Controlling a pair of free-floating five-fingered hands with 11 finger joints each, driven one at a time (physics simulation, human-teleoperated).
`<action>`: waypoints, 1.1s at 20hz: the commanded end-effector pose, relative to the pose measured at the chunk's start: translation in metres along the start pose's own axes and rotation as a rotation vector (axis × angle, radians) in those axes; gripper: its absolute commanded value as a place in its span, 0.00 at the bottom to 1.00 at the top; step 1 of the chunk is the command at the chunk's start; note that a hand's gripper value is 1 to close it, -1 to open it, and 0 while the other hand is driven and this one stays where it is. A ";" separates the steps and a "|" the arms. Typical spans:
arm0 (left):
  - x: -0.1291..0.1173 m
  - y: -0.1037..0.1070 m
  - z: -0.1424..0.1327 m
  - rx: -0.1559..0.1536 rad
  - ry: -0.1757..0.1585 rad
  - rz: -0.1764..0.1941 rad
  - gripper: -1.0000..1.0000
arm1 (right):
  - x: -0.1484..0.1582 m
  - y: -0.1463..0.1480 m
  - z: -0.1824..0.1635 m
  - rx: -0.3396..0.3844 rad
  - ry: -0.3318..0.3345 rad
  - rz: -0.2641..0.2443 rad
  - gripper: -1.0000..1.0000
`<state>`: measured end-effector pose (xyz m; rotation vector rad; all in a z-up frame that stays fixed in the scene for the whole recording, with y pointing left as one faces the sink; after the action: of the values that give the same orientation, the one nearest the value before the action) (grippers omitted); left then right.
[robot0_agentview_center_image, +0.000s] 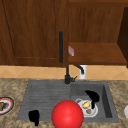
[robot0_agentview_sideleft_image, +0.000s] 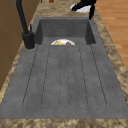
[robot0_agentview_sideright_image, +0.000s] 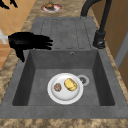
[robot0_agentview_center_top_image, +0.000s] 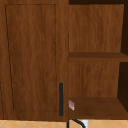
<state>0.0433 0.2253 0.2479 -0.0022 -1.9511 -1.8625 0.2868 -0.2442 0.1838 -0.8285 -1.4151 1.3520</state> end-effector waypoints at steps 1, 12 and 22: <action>0.000 0.000 0.000 0.000 0.000 0.000 0.50 | -0.008 0.016 -0.033 0.013 0.006 0.077 0.00; 0.000 0.000 0.000 0.000 0.000 0.000 0.50 | -0.025 0.032 -0.082 0.193 0.028 0.147 0.00; 0.000 0.000 0.000 0.000 0.000 0.000 0.50 | -0.028 0.083 -0.136 0.159 0.011 0.245 0.00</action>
<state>0.0433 0.2253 0.2479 -0.0022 -1.9511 -1.8625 0.4072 -0.2254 0.1031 -0.8790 -1.2159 1.5402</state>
